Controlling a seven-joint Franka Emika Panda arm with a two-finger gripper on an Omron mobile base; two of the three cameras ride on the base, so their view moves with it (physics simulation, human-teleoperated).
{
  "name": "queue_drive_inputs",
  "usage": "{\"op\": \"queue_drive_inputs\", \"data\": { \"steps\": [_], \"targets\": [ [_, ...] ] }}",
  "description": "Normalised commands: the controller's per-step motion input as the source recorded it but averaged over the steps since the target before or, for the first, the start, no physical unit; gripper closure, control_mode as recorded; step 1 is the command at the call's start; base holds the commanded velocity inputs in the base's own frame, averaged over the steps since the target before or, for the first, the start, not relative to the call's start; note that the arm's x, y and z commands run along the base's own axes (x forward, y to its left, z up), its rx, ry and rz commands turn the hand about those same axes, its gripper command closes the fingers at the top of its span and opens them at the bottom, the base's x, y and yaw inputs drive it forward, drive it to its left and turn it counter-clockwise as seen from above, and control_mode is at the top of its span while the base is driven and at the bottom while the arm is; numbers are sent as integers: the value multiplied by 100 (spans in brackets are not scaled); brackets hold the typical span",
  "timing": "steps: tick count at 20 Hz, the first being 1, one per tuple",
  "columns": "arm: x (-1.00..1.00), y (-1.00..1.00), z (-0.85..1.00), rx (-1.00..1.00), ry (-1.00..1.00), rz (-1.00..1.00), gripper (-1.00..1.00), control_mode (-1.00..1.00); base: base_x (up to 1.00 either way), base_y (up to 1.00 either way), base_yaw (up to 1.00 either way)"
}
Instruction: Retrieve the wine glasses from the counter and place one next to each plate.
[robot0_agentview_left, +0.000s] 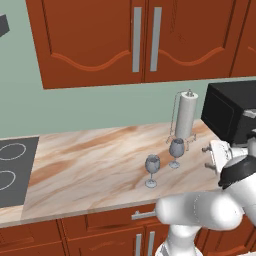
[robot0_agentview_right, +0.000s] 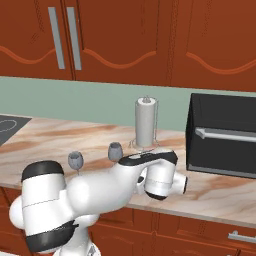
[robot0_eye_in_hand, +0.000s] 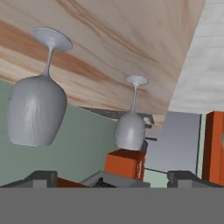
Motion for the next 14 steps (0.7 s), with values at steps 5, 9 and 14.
{"op": "queue_drive_inputs", "data": {
  "steps": [5,9,14],
  "targets": [
    [28,0,-23,0,2,0,-100,-100,0,0,0],
    [17,4,-17,0,0,0,-100,-100,0,0,0],
    [27,16,-13,-1,0,0,-100,-100,0,0,0]
  ]
}}
